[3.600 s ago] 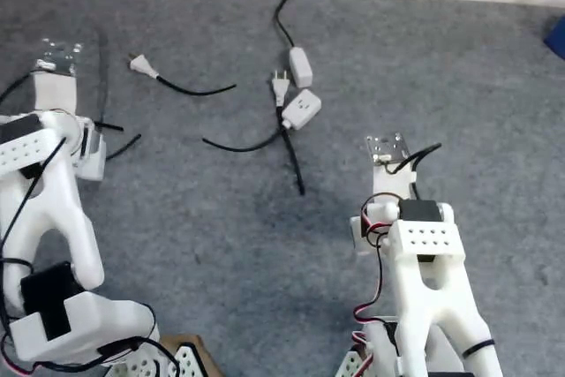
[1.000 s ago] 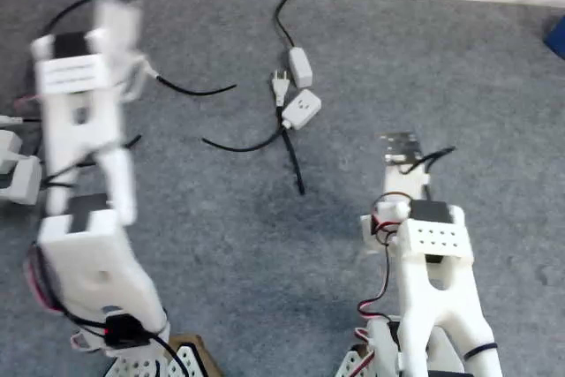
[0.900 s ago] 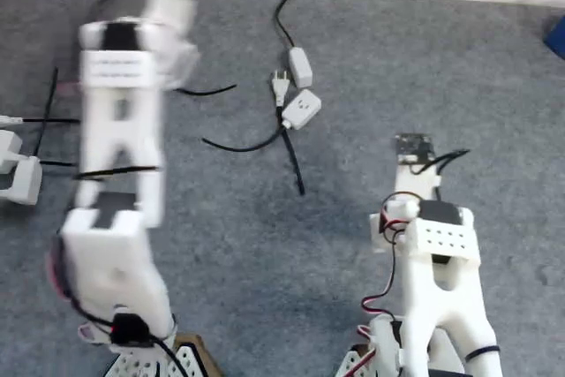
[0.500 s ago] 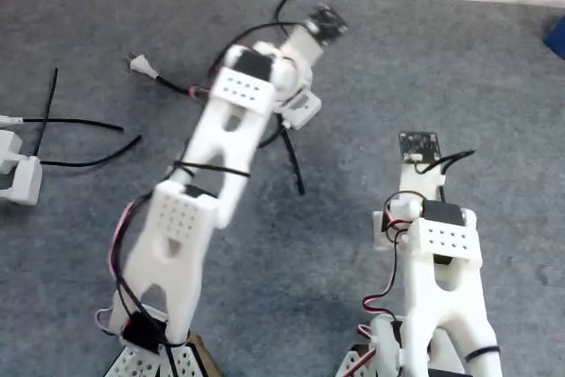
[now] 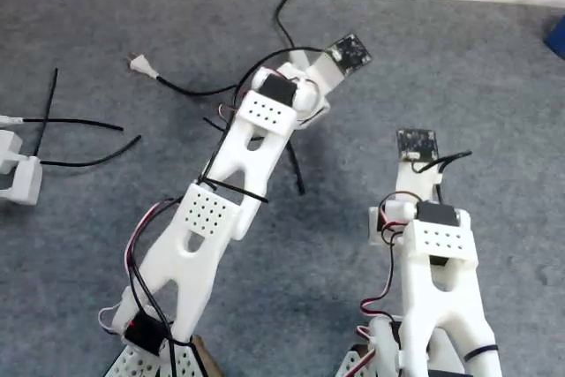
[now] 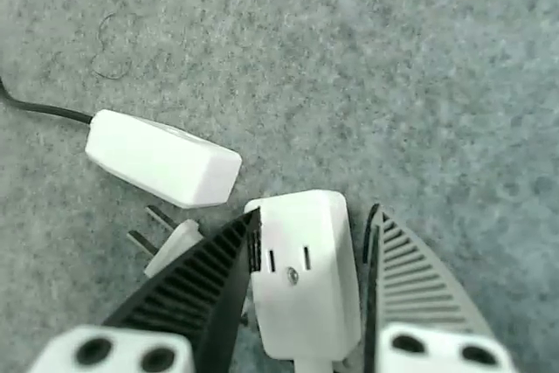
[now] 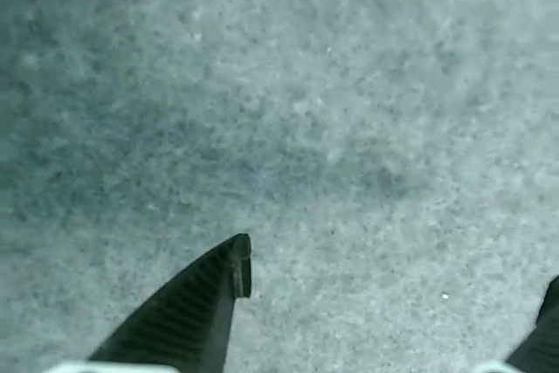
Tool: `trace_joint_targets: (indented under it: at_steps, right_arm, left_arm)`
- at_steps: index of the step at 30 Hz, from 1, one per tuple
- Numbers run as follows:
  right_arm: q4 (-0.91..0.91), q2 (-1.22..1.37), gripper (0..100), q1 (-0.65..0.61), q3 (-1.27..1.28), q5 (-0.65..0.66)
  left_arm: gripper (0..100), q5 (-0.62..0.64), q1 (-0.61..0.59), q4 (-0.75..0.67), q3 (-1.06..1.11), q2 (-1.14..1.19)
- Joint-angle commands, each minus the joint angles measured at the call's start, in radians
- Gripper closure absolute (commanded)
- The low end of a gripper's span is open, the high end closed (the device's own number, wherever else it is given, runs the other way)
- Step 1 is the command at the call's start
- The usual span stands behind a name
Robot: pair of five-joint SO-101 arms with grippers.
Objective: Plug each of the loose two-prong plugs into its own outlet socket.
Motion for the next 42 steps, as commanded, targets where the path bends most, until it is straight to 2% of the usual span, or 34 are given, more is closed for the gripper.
trace_joint_targets:
  at_steps: [1, 13, 21, 24, 26, 28, 33, 34, 37, 39, 42]
  right_arm:
    - [-0.05, -0.01, 52.3, -0.025, 0.013, -0.005]
    - [-0.058, -0.01, 52.3, -0.039, 0.016, -0.002]
    - [-0.058, -0.01, 52.3, -0.039, 0.016, -0.002]
    - [-0.058, -0.01, 52.3, -0.039, 0.016, 0.0]
    - [-0.058, -0.01, 52.3, -0.039, 0.016, 0.002]
    - [-0.058, -0.012, 52.3, -0.039, 0.016, 0.002]
    - [-0.058, -0.012, 52.3, -0.039, 0.016, 0.002]
    - [-0.061, -0.012, 52.3, -0.039, 0.016, 0.002]
    - [-0.067, -0.012, 52.3, -0.038, 0.016, 0.002]
    - [-0.087, -0.008, 52.3, -0.038, 0.018, 0.002]
    - [-0.087, -0.01, 52.3, -0.038, 0.038, 0.002]
  left_arm:
    - [80, -0.002, 0.008, 0.051, -0.025, -0.001]
    - [80, -0.006, -0.127, 0.072, -0.025, -0.001]
    - [80, -0.005, -0.136, 0.072, -0.019, 0.001]
    - [88, -0.006, -0.139, 0.077, -0.021, -0.005]
    - [99, -0.006, -0.14, 0.118, -0.028, -0.008]
    - [99, -0.005, -0.136, 0.213, -0.054, -0.022]
    - [100, 0.0, -0.113, 0.563, -0.208, -0.119]
    - [100, 0.008, -0.114, 0.582, -0.216, -0.148]
    - [100, 0.083, -0.128, 0.578, -0.093, -0.285]
    - [100, 0.13, -0.122, 0.578, 0.127, -0.414]
    - [99, 0.135, -0.085, 0.575, 0.536, -0.656]
